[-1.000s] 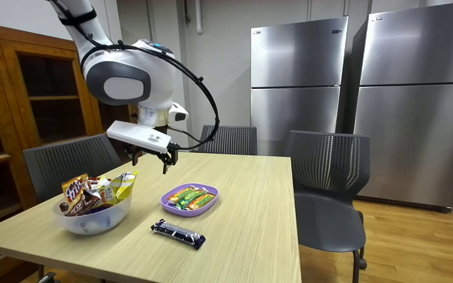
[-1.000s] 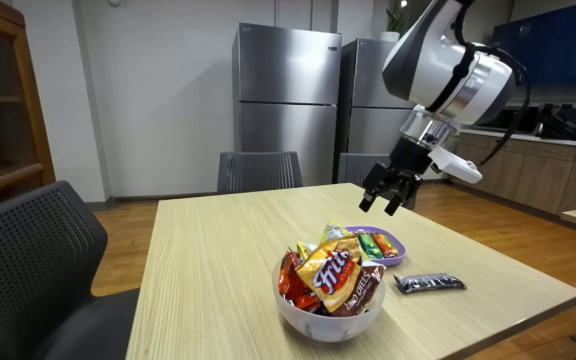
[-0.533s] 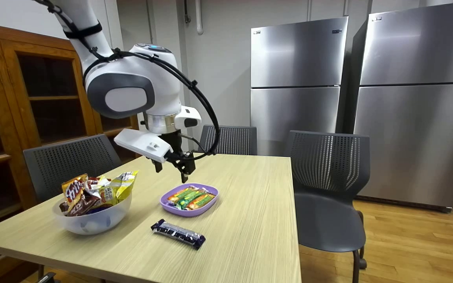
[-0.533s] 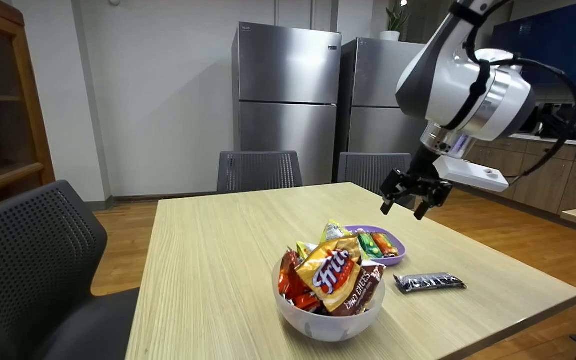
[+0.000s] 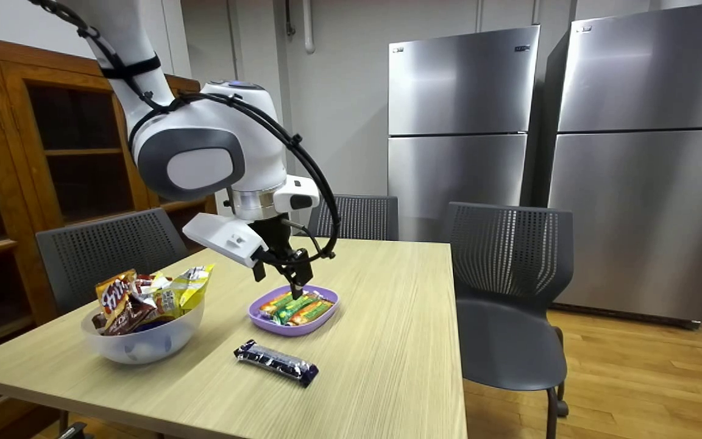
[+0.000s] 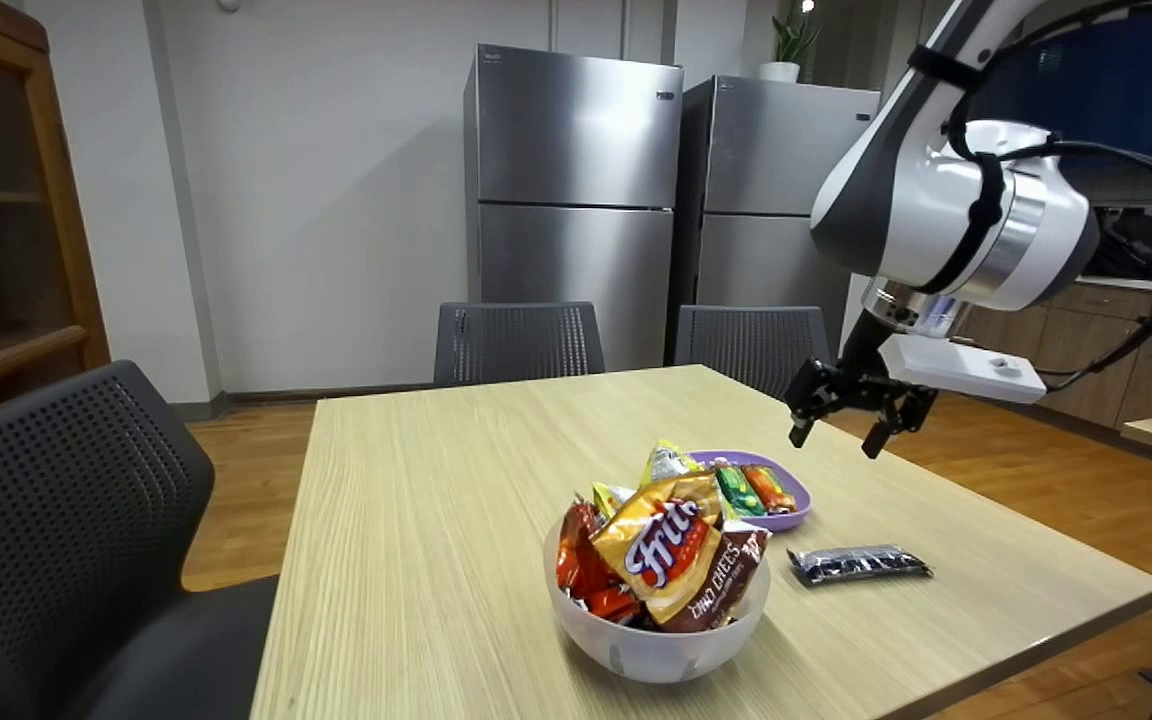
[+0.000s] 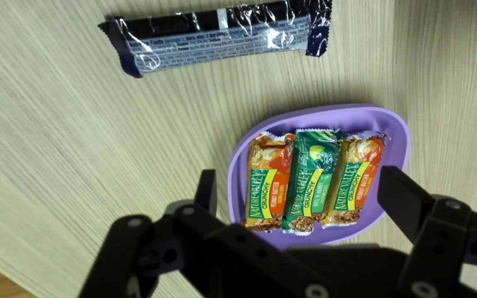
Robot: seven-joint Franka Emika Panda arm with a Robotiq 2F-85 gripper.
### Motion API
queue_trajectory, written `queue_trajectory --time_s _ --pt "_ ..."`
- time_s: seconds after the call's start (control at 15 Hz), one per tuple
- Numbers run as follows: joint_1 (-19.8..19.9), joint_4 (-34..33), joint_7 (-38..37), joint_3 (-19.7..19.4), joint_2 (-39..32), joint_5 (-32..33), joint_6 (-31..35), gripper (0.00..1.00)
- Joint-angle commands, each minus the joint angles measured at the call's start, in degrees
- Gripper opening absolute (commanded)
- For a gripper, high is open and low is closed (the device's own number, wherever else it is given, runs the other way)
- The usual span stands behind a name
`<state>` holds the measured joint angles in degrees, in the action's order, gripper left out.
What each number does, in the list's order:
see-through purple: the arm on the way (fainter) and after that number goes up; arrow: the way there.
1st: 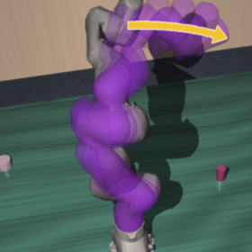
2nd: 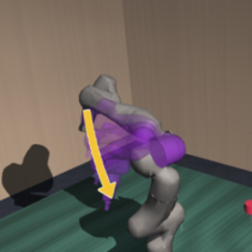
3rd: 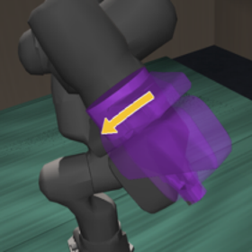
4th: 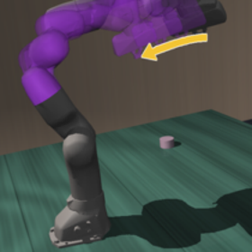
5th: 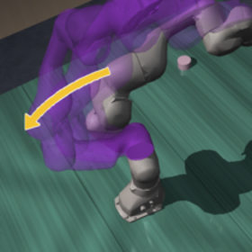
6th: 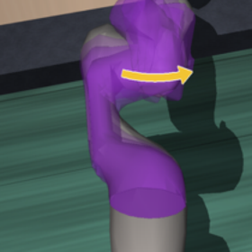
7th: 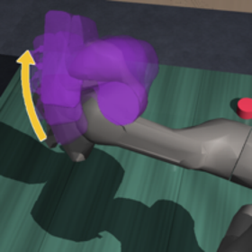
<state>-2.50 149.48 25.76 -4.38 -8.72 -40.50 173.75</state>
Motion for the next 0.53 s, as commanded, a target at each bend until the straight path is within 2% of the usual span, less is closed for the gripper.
queue_trajectory --time_s 0.0,0.33,0.47 --pt "0.0 -0.01 0.0 0.0 0.0 0.0 0.0 1.0" --pt "-0.01 -0.01 0.0 0.0 0.0 0.0 0.0 1.0" --pt "-0.53 0.56 -2.37 -0.21 -0.26 -0.57 -0.02 1.0"
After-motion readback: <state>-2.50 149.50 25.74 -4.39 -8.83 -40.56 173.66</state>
